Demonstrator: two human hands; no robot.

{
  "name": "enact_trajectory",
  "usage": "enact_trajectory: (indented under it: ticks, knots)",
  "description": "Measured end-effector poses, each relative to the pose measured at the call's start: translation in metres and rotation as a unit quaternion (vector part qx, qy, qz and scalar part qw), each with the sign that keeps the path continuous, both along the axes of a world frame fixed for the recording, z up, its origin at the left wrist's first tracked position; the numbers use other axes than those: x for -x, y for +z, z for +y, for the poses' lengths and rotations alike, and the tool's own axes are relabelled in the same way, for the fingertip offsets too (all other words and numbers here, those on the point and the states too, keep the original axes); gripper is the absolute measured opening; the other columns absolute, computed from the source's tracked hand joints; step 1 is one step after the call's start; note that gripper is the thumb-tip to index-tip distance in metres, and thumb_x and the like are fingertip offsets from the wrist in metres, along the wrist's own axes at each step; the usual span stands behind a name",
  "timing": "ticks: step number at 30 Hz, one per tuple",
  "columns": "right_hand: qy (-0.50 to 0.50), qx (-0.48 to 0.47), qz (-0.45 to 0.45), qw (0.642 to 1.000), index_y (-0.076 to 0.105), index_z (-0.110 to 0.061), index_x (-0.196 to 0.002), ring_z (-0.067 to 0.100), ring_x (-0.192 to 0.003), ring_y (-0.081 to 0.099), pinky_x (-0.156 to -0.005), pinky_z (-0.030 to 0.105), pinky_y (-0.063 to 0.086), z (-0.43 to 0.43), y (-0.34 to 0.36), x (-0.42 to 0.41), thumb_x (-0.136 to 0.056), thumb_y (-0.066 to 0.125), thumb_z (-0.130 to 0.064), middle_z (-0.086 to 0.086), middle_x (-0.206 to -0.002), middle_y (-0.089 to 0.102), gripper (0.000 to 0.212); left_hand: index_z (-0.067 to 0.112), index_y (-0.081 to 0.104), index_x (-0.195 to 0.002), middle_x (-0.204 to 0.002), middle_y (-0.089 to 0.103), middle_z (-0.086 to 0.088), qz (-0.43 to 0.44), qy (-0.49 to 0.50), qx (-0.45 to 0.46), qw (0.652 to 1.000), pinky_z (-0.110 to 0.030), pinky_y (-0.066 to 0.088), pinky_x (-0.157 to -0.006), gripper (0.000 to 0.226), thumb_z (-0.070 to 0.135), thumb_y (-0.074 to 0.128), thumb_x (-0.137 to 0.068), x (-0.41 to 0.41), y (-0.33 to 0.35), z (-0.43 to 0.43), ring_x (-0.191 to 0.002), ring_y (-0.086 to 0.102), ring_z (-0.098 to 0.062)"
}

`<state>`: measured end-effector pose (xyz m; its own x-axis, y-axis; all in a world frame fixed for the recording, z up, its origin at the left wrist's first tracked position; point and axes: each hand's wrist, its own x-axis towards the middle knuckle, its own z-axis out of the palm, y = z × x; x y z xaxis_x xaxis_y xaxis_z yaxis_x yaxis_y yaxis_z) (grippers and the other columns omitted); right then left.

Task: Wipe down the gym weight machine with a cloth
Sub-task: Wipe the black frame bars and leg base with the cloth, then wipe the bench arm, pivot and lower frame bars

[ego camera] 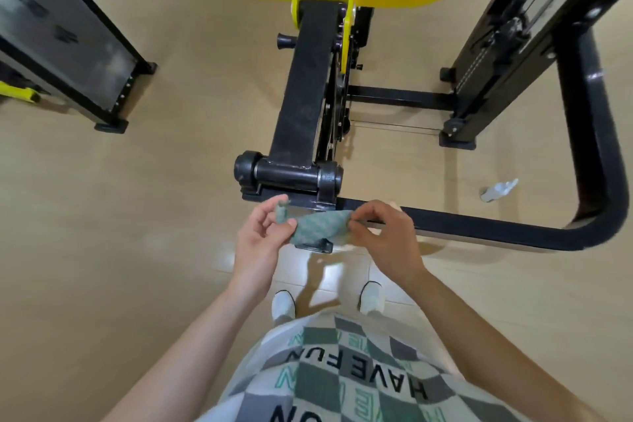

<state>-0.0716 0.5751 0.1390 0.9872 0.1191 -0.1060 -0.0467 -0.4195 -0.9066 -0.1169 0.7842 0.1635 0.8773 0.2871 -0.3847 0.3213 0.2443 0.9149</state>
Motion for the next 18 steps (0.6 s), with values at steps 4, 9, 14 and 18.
enact_trajectory:
  ticks: [4,9,14,18]
  knots:
    - [-0.049,0.000,-0.109,0.993,0.069,-0.015,-0.086,0.009,-0.065,0.059,-0.061,0.023,0.050,0.031,0.025,-0.004,-0.086,0.073,0.002,-0.005,-0.078,0.066,0.018,0.021,0.070,-0.098,-0.078,0.058,-0.006,-0.042,-0.010,-0.078,0.996,-0.023,0.052,-0.064,0.022,0.000,0.067,-0.093,-0.009,0.019,0.036,-0.070,0.056,-0.012]
    - [-0.063,-0.026,-0.129,0.989,0.072,-0.016,-0.094,0.001,-0.090,0.062,-0.074,0.013,0.048,0.063,0.066,-0.025,-0.094,0.062,0.004,-0.011,-0.098,0.065,0.023,0.026,0.065,-0.098,-0.086,0.063,-0.015,-0.131,0.021,-0.184,0.974,-0.034,0.052,-0.064,0.021,0.007,0.072,-0.090,-0.040,0.034,0.071,-0.071,0.056,-0.020]
    - [-0.031,0.232,-0.162,0.959,0.074,-0.015,-0.113,0.012,-0.109,0.057,-0.098,0.035,0.047,0.088,0.036,-0.062,-0.092,0.066,-0.008,0.001,-0.118,0.066,0.023,0.025,0.055,-0.133,-0.125,0.046,0.000,-0.079,0.016,-0.395,0.915,-0.029,0.049,-0.088,0.050,0.018,0.074,-0.087,-0.081,0.001,0.087,-0.103,0.054,-0.011]
    - [-0.029,0.313,-0.189,0.930,0.071,-0.015,-0.120,0.028,-0.124,0.049,-0.100,0.041,0.038,0.094,0.024,-0.055,-0.091,0.068,-0.014,0.007,-0.139,0.057,0.029,0.017,0.064,-0.132,-0.133,0.058,-0.006,-0.191,-0.091,-0.539,0.816,-0.040,0.043,-0.099,0.043,0.019,0.065,-0.089,-0.080,-0.020,0.083,-0.122,0.051,-0.026]
